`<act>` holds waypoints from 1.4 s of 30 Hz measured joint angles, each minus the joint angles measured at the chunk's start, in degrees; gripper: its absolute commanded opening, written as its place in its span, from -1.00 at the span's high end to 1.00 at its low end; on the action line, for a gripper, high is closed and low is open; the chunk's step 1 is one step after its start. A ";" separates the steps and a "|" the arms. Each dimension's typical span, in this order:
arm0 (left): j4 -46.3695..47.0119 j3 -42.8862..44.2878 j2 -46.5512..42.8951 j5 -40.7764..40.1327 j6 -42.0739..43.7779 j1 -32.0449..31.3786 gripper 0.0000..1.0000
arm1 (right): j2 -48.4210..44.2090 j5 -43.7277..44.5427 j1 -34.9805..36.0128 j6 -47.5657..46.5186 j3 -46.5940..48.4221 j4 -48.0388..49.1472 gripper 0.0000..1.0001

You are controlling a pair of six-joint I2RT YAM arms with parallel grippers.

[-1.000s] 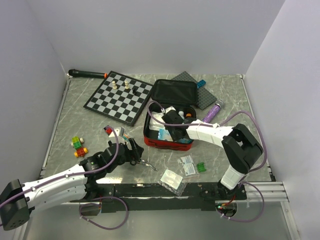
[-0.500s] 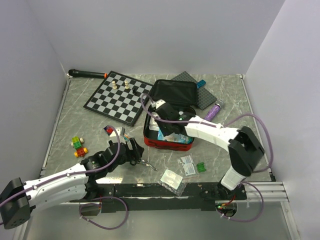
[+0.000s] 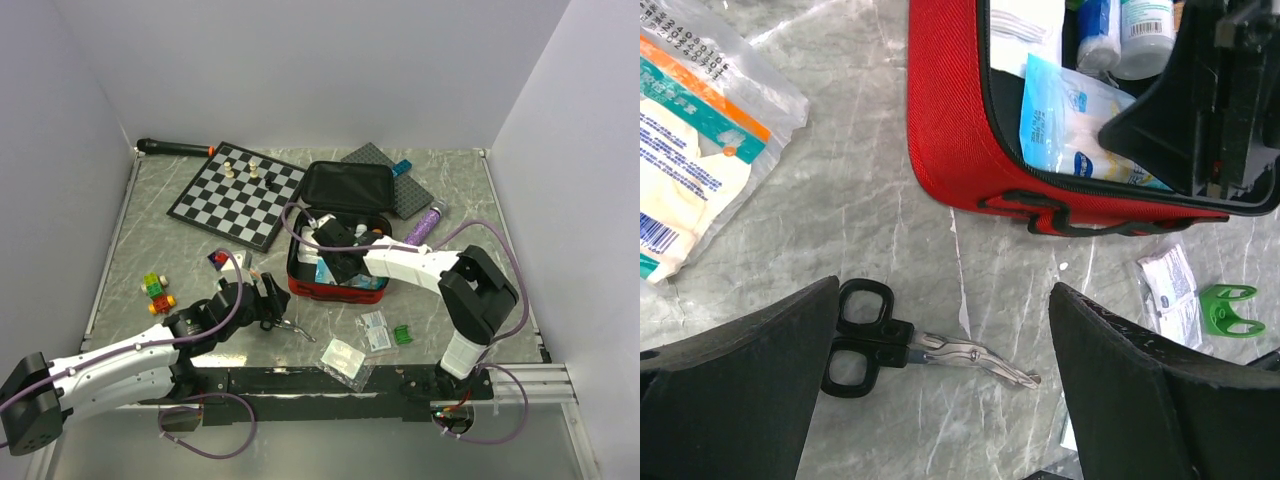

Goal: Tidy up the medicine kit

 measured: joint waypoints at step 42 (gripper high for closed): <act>-5.79 -1.92 -8.85 -3.08 -11.43 0.00 -0.79 | -19.96 -4.15 29.81 10.84 -21.16 -1.36 0.08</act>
